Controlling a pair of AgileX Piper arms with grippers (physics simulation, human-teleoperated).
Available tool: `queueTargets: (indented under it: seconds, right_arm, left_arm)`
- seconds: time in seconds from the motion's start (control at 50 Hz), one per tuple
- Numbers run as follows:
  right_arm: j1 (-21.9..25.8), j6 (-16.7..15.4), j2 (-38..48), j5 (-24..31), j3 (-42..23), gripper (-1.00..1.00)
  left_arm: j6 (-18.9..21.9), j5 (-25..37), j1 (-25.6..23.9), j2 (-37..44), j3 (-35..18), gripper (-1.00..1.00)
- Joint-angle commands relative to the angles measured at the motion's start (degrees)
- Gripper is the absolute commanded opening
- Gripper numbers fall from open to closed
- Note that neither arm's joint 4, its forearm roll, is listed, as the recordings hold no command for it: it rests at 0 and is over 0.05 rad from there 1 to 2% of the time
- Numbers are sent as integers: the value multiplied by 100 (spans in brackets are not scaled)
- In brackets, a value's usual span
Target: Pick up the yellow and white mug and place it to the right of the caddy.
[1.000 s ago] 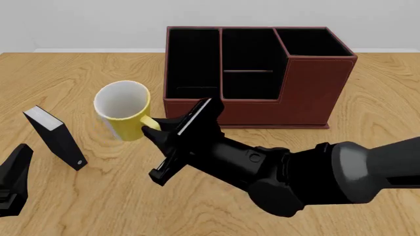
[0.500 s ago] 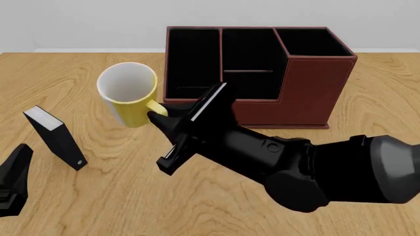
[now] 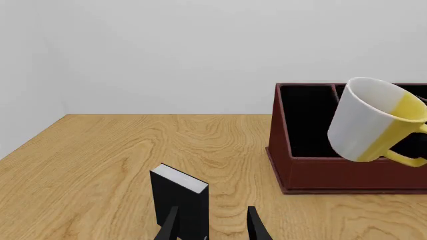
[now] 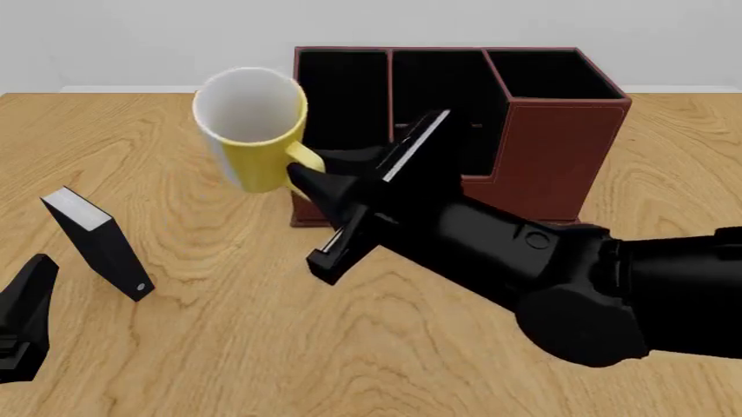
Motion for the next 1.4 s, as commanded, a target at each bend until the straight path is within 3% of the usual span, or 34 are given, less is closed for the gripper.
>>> queueTargets:
  seconds: [0.02,1.06,1.4]
  right_arm:
    - [-228,-42,-420,97,125,-100]
    - [-1094,-108,-2348,973,604,-100]
    - [-1185,-41,-2885,1300,666,-100]
  left_arm:
    - [0,0,0,0,0,100]
    - [0,0,0,0,0,100]
    - [0,0,0,0,0,100]
